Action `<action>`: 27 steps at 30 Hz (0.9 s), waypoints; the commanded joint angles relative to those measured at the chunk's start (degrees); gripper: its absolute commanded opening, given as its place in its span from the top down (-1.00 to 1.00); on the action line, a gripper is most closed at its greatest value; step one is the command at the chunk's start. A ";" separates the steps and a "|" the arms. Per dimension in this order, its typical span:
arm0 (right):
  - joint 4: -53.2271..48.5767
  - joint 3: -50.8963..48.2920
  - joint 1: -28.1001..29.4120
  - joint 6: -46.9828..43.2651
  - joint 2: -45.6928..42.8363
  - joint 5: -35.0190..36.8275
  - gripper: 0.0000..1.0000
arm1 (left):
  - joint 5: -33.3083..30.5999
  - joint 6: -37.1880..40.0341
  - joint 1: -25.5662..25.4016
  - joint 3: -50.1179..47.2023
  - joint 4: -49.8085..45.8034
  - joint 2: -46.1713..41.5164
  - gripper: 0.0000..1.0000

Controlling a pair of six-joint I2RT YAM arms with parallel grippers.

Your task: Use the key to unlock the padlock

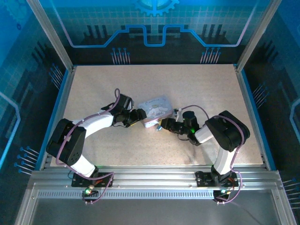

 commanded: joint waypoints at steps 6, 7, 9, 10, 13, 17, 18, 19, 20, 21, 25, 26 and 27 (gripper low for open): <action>3.56 0.64 1.41 2.44 3.17 1.34 0.20 | -0.60 -0.72 -0.38 -1.92 -2.57 -0.23 -0.44; 3.56 0.54 1.41 2.39 3.18 1.60 0.21 | -0.68 -0.72 -0.38 -1.99 -2.64 -0.23 -0.44; 3.43 0.39 1.37 2.23 3.01 1.77 0.25 | -0.68 -0.63 -0.38 -2.00 -2.56 -0.27 -0.44; 3.39 0.41 1.40 2.26 3.02 1.68 0.26 | -0.77 -0.72 -0.38 -1.99 -2.59 -0.22 -0.44; 3.39 0.28 1.41 2.13 3.01 1.64 0.33 | -0.77 -0.72 -0.38 -2.05 -2.59 -0.22 -0.44; 3.65 0.19 1.40 2.04 2.87 1.40 0.44 | -0.77 -0.79 -0.37 -2.09 -2.51 -0.21 -0.44; 3.72 0.19 1.42 2.04 2.90 1.40 0.46 | -0.77 -0.83 -0.37 -2.07 -2.51 -0.28 -0.44; 3.80 0.15 1.41 2.04 2.91 1.44 0.50 | -0.77 -0.81 -0.38 -2.10 -2.55 -0.24 -0.44; 3.87 0.10 1.41 2.04 2.90 1.39 0.53 | -0.72 -0.81 -0.37 -2.06 -2.58 -0.31 -0.44; 3.83 0.11 1.41 2.04 2.93 1.38 0.55 | -0.76 -0.81 -0.37 -2.06 -2.59 -0.30 -0.44; 3.65 -0.06 1.41 1.98 2.57 1.48 0.62 | -0.83 -0.81 -0.36 -2.05 -2.60 -0.32 -0.44; 3.52 -0.16 1.40 1.95 2.42 1.56 0.64 | -0.83 -0.87 -0.37 -2.02 -2.59 -0.29 -0.44; 3.32 -0.29 1.41 1.87 2.15 1.57 0.65 | -0.78 -0.89 -0.37 -2.06 -2.59 -0.27 -0.44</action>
